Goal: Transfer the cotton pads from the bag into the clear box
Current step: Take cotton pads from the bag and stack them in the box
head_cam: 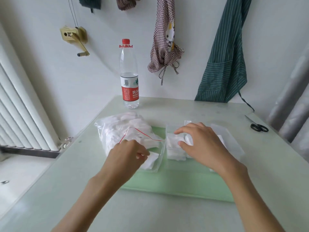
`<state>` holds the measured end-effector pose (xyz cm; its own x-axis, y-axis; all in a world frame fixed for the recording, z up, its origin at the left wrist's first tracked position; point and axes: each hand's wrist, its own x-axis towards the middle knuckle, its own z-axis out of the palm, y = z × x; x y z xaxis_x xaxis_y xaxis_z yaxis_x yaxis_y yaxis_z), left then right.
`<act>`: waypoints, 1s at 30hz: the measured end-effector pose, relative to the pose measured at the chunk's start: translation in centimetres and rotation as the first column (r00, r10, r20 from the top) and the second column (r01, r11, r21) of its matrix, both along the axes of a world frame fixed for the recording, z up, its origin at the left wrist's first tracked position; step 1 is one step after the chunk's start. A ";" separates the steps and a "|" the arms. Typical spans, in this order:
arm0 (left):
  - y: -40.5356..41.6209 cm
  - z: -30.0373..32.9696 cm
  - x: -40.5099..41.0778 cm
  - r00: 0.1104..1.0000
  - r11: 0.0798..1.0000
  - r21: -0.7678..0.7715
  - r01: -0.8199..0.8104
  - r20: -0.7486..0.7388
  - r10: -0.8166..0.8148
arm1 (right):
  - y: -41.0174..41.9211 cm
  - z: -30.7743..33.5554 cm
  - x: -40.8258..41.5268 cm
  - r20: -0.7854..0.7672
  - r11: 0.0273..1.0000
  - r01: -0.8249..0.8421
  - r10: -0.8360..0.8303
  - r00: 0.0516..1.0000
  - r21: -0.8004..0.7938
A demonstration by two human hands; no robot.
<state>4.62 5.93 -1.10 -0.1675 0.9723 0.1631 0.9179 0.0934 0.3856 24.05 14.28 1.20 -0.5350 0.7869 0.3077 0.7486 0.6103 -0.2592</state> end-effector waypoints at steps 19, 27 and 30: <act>0.5 -0.9 1.9 0.959 0.987 -0.058 -0.149 -0.254 0.130 | -0.8 -2.9 -1.4 -0.132 0.988 -0.124 0.135 0.982 0.093; -2.0 1.8 1.5 0.324 0.998 -0.019 0.061 0.946 -0.002 | -2.1 -0.1 -1.8 -0.665 0.908 -0.255 -0.032 0.747 -0.331; -1.1 2.0 2.2 0.203 0.987 -0.050 0.153 0.979 0.018 | -2.3 0.1 -1.5 -0.683 0.783 -0.355 -0.119 0.720 -0.510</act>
